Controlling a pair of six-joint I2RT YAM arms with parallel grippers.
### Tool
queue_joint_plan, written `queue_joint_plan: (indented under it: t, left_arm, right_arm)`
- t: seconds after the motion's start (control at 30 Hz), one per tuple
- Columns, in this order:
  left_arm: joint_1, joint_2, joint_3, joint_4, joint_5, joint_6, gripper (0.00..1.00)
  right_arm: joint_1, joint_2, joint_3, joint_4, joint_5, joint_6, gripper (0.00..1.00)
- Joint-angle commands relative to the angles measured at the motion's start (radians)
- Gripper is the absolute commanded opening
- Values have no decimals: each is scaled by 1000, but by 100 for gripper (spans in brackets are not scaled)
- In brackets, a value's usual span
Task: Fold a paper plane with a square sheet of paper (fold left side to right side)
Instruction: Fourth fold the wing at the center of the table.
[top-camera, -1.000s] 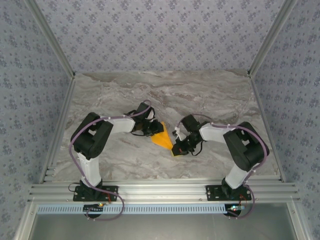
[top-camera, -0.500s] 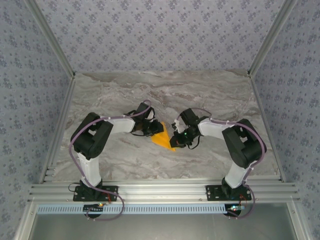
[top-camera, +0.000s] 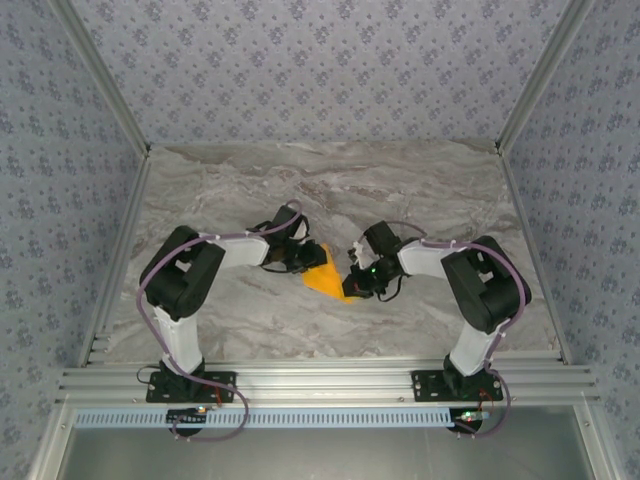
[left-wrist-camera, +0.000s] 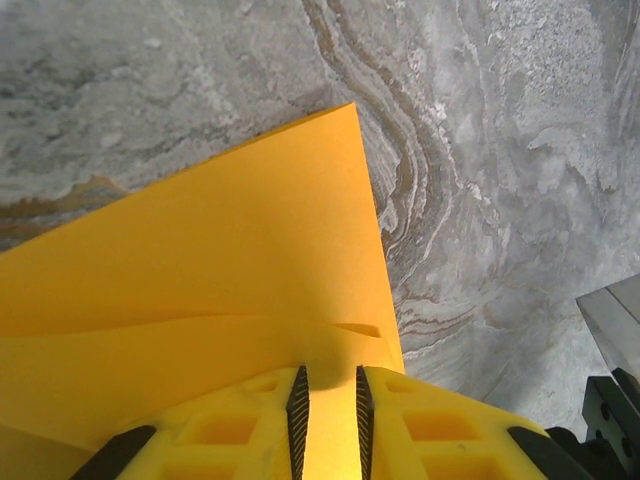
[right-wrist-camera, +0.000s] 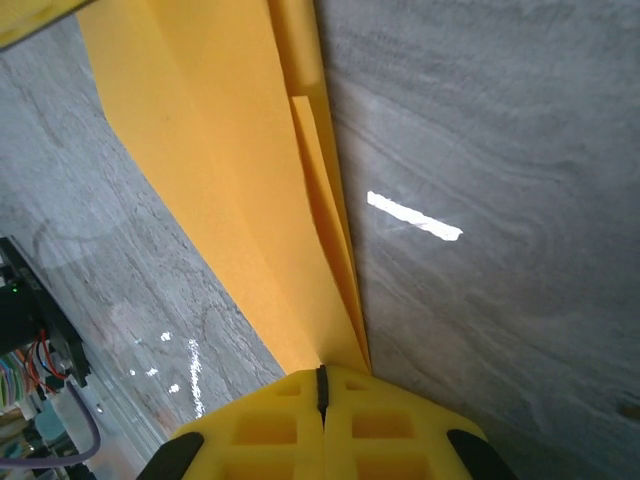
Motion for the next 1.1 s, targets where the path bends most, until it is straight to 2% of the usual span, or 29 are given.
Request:
queue_joint_plan:
  t: [0.0, 0.3, 0.6, 1.07]
  left_arm:
    - [-5, -64, -31, -29, -21, 14, 23]
    - [-76, -146, -37, -7, 2, 24, 22]
    - [-147, -104, -75, 86, 37, -10, 20]
    - [-153, -20, -69, 96, 21, 14, 17]
  right_arm:
    - [-20, 51, -97, -99, 125, 22, 0]
    - [-47, 65, -112, -83, 109, 6, 0]
    - [-47, 85, -105, -85, 102, -7, 0]
    - [-47, 84, -98, -106, 119, -14, 0]
